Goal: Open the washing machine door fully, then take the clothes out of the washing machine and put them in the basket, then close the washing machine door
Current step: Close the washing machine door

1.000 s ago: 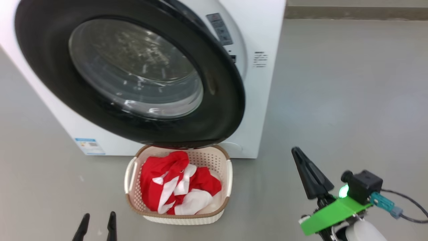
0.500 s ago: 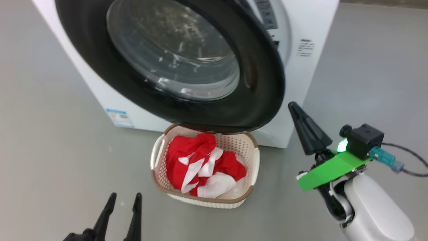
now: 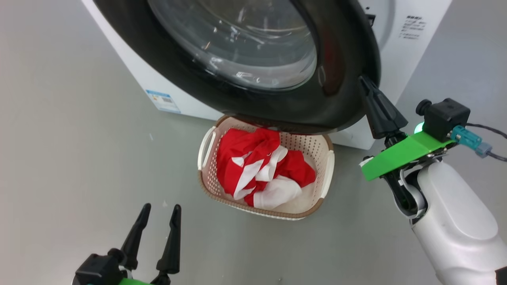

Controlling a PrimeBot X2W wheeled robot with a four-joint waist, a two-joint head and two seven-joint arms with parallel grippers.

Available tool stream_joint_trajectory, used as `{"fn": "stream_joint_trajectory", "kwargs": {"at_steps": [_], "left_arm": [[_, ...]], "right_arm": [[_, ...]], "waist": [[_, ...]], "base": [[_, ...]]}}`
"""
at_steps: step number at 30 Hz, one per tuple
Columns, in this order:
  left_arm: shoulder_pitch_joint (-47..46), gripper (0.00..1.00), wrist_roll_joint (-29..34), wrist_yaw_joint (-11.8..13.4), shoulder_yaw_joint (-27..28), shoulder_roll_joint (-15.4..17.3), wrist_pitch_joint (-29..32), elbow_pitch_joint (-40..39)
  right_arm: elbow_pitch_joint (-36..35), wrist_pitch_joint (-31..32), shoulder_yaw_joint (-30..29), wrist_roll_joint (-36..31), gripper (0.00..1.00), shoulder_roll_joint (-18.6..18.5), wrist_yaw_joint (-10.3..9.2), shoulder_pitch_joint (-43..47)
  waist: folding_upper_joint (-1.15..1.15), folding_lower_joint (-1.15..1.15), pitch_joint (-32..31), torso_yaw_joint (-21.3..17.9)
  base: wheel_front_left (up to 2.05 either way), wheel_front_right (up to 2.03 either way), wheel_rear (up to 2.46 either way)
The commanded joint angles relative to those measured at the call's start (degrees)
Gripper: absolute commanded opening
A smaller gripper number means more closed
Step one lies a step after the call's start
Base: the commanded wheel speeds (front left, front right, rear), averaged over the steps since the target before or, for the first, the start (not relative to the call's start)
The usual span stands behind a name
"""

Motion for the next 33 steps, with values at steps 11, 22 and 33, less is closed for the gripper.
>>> {"fn": "stream_joint_trajectory", "kwargs": {"at_steps": [11, 22, 33], "left_arm": [[-3.82, 1.0, -1.14, 1.29, -0.05, 0.26, -0.7, -3.03], [-6.58, 1.0, -1.95, 1.63, -1.19, 0.26, -0.7, -4.2], [-7.27, 1.0, -1.67, 1.58, -2.26, 0.26, -0.7, -4.89]], "right_arm": [[-0.1, -0.37, -2.59, -0.51, 0.0, -0.04, 0.36, -5.13], [0.23, -0.37, -6.29, -1.78, 0.0, -0.5, 0.36, -11.12], [-1.0, -0.37, -9.8, -3.16, 0.0, -0.6, 0.36, -14.25]], "waist": [[0.0, 0.0, 5.09, 1.67], [0.0, 0.0, 8.83, 2.21], [0.0, 0.0, 10.37, 2.62]], "base": [[0.0, 0.0, 0.0], [0.0, 0.0, 0.0], [0.0, 0.0, 0.0]]}}
